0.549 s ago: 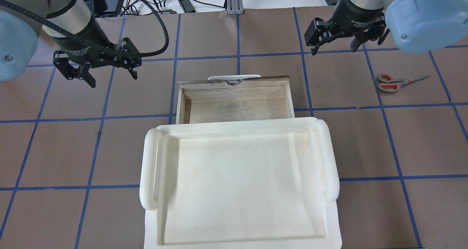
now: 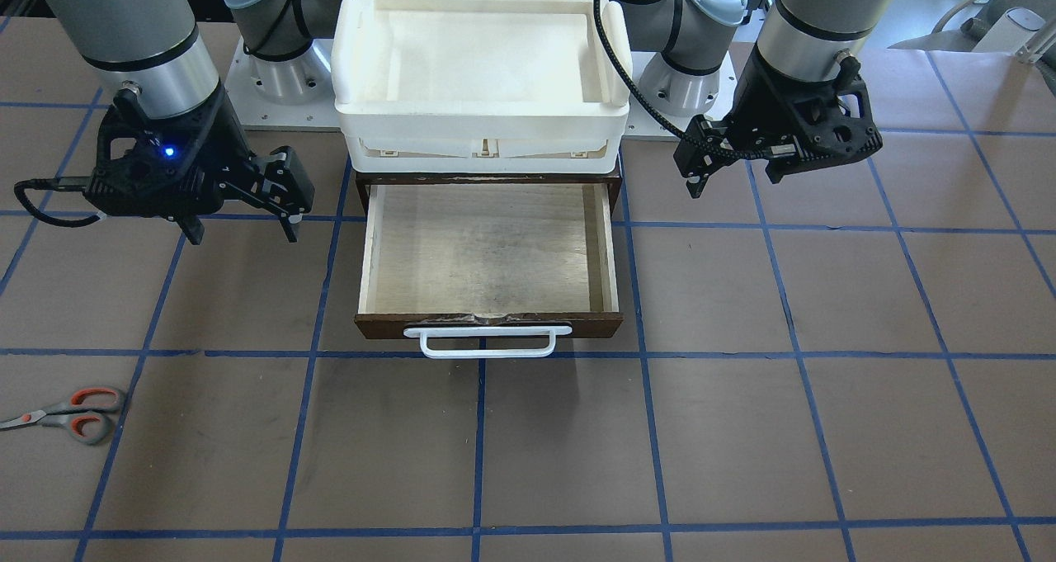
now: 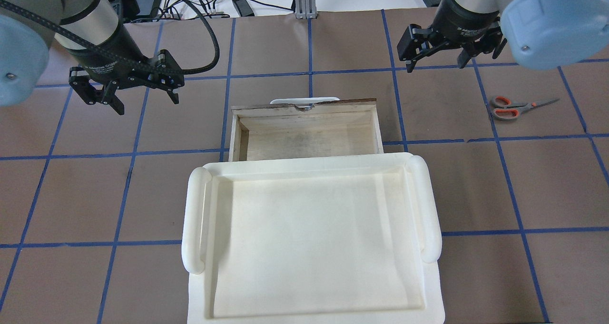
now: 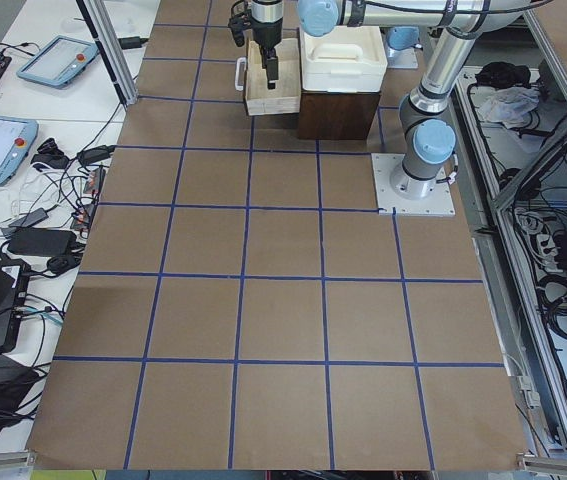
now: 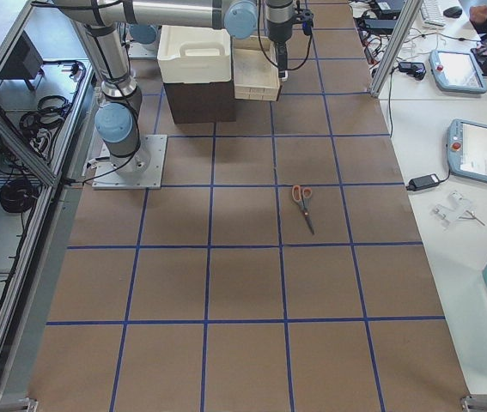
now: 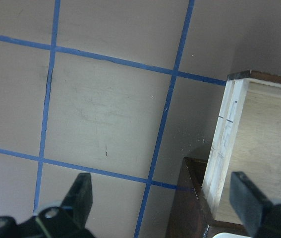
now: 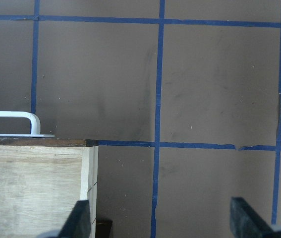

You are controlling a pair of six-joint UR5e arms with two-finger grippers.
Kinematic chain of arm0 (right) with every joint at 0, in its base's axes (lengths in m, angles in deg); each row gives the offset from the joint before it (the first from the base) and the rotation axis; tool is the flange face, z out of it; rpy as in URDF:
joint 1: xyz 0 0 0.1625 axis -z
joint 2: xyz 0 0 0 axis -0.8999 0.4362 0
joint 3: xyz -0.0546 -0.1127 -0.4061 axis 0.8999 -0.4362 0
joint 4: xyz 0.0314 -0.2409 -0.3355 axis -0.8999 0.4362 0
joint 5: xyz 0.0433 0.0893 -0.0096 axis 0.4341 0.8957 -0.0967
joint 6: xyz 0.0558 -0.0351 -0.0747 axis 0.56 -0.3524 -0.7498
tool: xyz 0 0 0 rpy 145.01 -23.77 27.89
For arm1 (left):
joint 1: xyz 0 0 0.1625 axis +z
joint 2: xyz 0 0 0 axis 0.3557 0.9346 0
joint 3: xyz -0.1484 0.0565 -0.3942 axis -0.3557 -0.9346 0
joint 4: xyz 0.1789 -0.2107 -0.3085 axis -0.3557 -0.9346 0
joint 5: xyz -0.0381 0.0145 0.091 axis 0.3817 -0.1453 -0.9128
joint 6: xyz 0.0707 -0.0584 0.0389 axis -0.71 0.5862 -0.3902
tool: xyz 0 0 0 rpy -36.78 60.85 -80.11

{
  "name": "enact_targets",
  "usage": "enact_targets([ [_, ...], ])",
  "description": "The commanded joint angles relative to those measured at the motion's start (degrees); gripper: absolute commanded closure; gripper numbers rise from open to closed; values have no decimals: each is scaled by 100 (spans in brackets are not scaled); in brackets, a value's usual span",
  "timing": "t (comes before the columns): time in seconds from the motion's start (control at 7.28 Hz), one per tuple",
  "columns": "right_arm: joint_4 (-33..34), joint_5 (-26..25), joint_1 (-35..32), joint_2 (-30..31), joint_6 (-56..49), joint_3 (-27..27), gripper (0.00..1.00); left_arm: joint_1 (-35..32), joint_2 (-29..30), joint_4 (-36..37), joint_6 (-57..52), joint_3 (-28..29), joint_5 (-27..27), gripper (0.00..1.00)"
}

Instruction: Put scissors in drawer and close it

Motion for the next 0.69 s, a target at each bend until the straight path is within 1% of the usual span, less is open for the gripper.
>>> enact_targets([
  [0.0,-1,-20,0,4,7,0,0,-5,7,-4,23,0,2,0],
  [0.41,17,-47,17,-58,-20,9,0,4,-1,-4,23,-9,-7,0],
  [0.55,8,23,18,-84,-72,9,0,4,7,4,23,-9,-7,0],
])
